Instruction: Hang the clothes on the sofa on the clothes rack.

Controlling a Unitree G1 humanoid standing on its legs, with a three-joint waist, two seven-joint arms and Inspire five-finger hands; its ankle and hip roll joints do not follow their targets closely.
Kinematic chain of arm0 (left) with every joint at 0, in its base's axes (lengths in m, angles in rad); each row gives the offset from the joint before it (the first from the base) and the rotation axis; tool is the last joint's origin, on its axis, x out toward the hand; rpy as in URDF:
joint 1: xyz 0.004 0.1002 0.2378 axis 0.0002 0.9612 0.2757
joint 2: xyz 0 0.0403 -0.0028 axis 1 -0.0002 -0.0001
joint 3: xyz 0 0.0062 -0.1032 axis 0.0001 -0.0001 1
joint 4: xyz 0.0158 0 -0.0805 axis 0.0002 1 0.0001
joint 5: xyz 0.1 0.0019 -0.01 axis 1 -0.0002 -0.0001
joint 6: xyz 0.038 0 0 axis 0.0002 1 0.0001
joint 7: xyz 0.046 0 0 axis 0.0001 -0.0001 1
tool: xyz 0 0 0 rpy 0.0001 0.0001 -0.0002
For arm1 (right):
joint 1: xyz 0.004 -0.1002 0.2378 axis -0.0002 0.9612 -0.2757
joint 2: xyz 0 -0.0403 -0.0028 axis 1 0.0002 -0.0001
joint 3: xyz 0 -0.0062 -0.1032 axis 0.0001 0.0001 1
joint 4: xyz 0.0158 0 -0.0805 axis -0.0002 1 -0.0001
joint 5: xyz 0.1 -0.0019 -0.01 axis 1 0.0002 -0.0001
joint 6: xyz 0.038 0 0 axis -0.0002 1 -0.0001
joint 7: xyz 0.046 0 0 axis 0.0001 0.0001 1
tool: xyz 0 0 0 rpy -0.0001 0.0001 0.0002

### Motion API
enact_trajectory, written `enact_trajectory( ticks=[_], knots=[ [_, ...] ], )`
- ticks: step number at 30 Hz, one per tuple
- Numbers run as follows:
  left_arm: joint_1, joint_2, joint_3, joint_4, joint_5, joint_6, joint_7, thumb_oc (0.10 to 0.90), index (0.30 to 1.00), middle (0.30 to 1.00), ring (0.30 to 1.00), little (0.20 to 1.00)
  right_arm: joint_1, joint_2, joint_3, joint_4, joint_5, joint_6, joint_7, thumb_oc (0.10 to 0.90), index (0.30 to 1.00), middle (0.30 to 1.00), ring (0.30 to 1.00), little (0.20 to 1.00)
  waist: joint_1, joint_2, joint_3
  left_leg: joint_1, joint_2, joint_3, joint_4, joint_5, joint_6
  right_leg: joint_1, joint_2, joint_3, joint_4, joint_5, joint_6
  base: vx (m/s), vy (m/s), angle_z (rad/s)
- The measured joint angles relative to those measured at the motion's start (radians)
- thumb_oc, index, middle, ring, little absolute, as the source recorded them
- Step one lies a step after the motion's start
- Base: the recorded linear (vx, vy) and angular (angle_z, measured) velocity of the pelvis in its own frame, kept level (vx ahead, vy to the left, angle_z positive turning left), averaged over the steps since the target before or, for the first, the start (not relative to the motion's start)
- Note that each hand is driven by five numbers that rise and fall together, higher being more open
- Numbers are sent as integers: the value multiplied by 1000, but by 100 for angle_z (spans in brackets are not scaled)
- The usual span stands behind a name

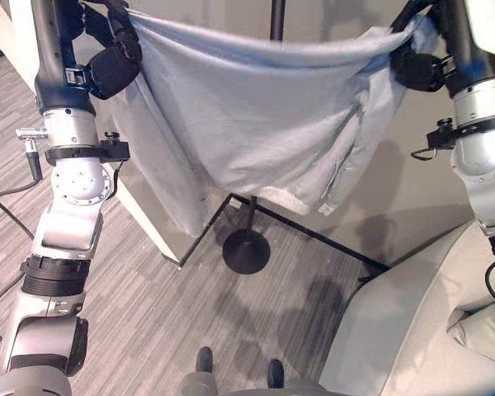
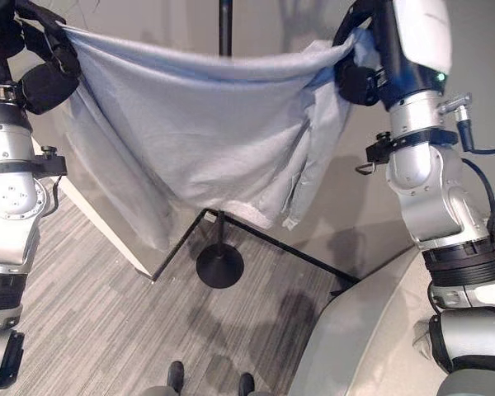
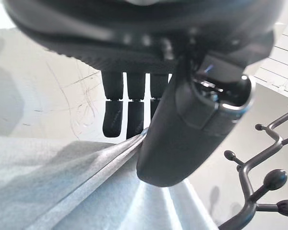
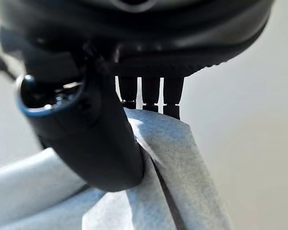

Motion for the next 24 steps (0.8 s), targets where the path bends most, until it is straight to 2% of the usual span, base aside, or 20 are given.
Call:
enact_trajectory(
  ticks=[4, 9, 11, 16, 17, 21, 24],
  knots=[
    [3, 6, 2, -2, 10, -1, 9, 400, 300, 300, 300, 300, -3, -4, -37, -29, -6, 3, -48, 400, 300, 300, 300, 300, -14, 0, 0, 2, -1, 4, 0, 0, 0, 0, -1, 0, 0, 1, 0, 27, 3, -3],
    [1, 30, 2, -2, 30, -5, 16, 400, 300, 300, 300, 300, -24, -56, -31, -21, -5, 3, -72, 400, 300, 300, 300, 300, -12, -1, 0, 2, 0, 6, 0, 0, 0, 0, 0, 0, 0, 2, -2, 0, 0, 0],
    [-2, 49, 2, -2, 31, -7, 18, 400, 300, 300, 300, 300, -92, -81, 17, 25, -4, -1, -75, 400, 300, 300, 300, 300, -11, -1, -1, 2, 1, 7, 0, 0, 0, -1, 1, -1, 0, 4, -6, 0, 0, 0],
    [-34, 89, -18, 10, 32, -14, 37, 400, 300, 300, 300, 300, -297, -83, 161, 205, 15, -13, -105, 400, 300, 300, 300, 300, -4, -4, -3, 0, 2, 8, 0, -1, -1, -2, 6, -5, 0, 8, -10, 8, -11, 3],
    [-74, 109, -52, 42, 32, -23, 48, 400, 300, 300, 300, 300, -382, -84, 243, 295, 20, -14, -115, 400, 300, 300, 300, 300, -3, -4, -3, -4, 3, 5, 0, -1, -1, -3, 7, -10, 0, 9, -11, 1, -8, 12],
    [-204, 139, -149, 114, 33, -28, 72, 400, 300, 300, 300, 300, -506, -85, 349, 442, 61, -11, -125, 400, 300, 300, 300, 300, 8, -6, -9, -36, 4, -1, 0, -1, -1, -24, 8, -34, 0, 13, -16, 14, -13, 19],
    [-355, 163, -304, 261, 39, -24, 77, 400, 300, 300, 300, 300, -648, -65, 517, 645, 99, -14, -126, 400, 300, 300, 300, 300, 18, -3, -20, -55, 2, -16, 0, 0, -1, -32, 7, -55, 0, 15, -16, 6, -4, 18]
  ],
)
